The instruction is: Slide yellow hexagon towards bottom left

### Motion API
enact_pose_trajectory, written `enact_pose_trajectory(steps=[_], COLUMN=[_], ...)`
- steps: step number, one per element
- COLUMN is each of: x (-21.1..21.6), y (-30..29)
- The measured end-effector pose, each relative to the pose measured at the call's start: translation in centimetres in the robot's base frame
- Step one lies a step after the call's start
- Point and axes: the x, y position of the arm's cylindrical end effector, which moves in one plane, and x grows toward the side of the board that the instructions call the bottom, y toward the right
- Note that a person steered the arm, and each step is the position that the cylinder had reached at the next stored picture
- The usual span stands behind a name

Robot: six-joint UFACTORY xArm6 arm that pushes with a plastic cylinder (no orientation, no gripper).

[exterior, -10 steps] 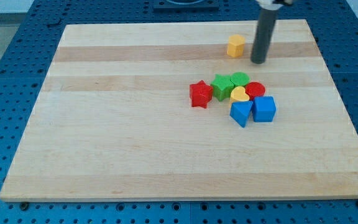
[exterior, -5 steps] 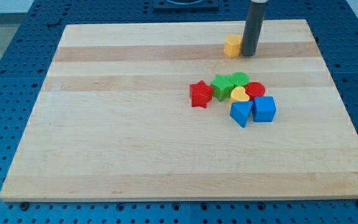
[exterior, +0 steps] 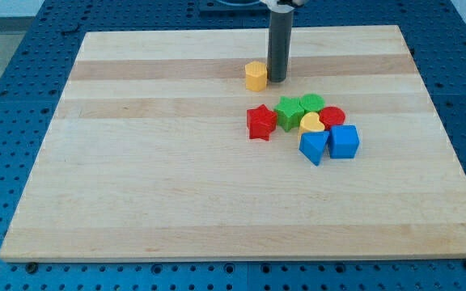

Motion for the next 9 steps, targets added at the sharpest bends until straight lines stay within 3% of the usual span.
enact_pose_trajectory(steps=[1, 2, 5, 7, 8, 9], x=[-0.9, -1.9, 5.0, 2.8, 3.2, 6.7], y=[1.3, -1.1, -9.6, -11.0, -11.2, -11.1])
